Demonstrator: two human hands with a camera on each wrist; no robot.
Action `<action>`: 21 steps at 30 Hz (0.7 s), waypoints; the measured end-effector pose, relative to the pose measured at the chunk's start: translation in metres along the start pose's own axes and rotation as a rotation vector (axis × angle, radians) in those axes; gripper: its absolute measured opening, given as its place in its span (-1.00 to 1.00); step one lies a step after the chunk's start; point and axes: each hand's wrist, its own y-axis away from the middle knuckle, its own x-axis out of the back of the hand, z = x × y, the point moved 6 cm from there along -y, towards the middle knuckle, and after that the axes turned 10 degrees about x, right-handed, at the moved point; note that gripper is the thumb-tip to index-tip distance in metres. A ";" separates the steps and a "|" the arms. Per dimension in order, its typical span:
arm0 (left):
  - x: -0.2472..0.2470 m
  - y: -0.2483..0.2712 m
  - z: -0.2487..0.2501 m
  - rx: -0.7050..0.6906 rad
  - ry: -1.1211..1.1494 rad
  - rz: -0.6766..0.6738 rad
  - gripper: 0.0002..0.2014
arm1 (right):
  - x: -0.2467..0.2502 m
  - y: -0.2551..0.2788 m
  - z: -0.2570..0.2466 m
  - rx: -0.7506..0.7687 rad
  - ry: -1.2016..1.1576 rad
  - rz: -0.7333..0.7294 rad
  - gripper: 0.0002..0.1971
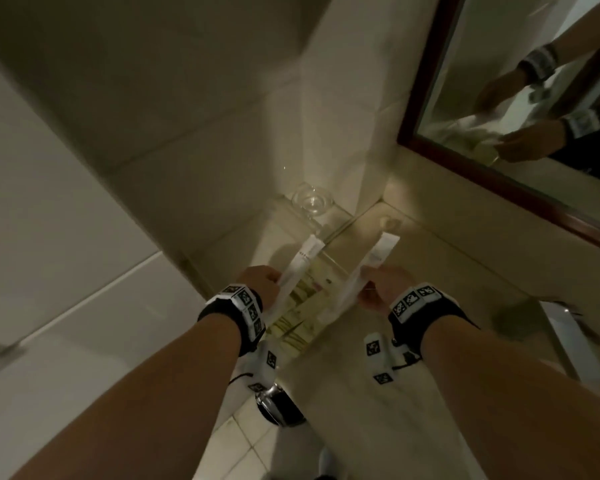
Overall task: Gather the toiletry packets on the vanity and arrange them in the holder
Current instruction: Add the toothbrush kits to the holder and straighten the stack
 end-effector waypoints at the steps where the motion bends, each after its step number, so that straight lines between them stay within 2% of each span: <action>1: -0.006 -0.005 0.000 -0.002 -0.008 -0.005 -0.69 | -0.001 -0.004 0.006 -0.015 0.019 -0.005 -0.91; 9: -0.025 -0.035 0.010 -0.074 -0.109 0.099 -0.75 | -0.014 -0.026 0.029 -0.028 0.110 -0.030 -0.97; 15: -0.019 -0.036 0.010 -0.131 -0.159 0.232 -0.64 | -0.030 -0.031 0.034 -0.042 0.147 -0.071 -0.94; 18: -0.021 -0.032 0.001 -0.187 -0.118 0.209 -0.66 | -0.045 -0.031 0.036 -0.051 0.141 -0.088 -0.94; 21: -0.036 -0.026 -0.011 -0.263 -0.186 0.098 -0.64 | -0.062 -0.031 0.038 -0.061 0.135 -0.112 -0.94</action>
